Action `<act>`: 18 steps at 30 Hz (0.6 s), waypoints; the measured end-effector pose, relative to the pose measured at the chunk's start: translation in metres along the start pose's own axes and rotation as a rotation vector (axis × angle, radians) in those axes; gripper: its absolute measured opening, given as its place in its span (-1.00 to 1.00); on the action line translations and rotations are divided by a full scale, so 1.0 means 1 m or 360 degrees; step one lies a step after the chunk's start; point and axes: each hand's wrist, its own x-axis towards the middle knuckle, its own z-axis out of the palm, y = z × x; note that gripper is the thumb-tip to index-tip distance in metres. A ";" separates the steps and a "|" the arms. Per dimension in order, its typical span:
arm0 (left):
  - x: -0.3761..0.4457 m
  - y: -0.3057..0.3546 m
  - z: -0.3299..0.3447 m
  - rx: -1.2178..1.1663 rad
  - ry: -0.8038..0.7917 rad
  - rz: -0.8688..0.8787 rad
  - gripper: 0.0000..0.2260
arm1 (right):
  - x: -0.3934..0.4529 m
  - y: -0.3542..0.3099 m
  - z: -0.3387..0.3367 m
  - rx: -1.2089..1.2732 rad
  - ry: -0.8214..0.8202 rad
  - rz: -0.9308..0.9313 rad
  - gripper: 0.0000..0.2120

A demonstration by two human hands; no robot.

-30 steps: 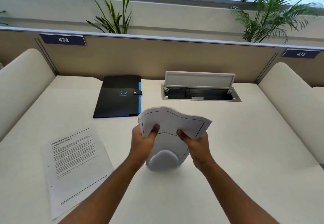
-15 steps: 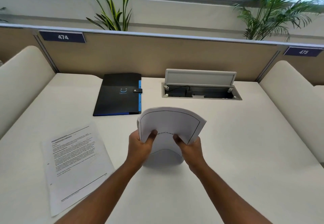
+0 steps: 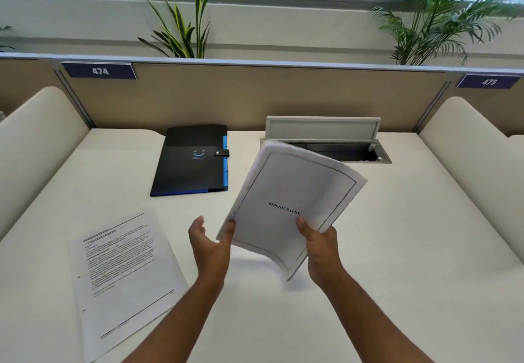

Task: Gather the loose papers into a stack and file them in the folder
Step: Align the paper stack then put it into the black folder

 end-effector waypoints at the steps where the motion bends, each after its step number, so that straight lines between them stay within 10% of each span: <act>1: 0.002 -0.001 -0.003 -0.0108 -0.0097 -0.0178 -0.34 | -0.003 -0.001 0.003 0.0142 -0.0037 0.0060 -0.74; 7: 0.003 0.003 0.002 -0.0818 -0.0579 -0.0263 -0.63 | -0.006 -0.005 0.007 0.0462 -0.0224 0.0242 -0.53; 13: 0.032 0.018 -0.021 -0.0347 -0.0267 -0.0045 -0.67 | 0.026 -0.035 -0.027 0.0438 -0.0267 0.0049 -0.58; 18: 0.044 0.023 -0.044 -0.0116 -0.0186 0.0128 -0.75 | 0.045 -0.066 -0.048 -0.0437 -0.0626 -0.0141 -0.75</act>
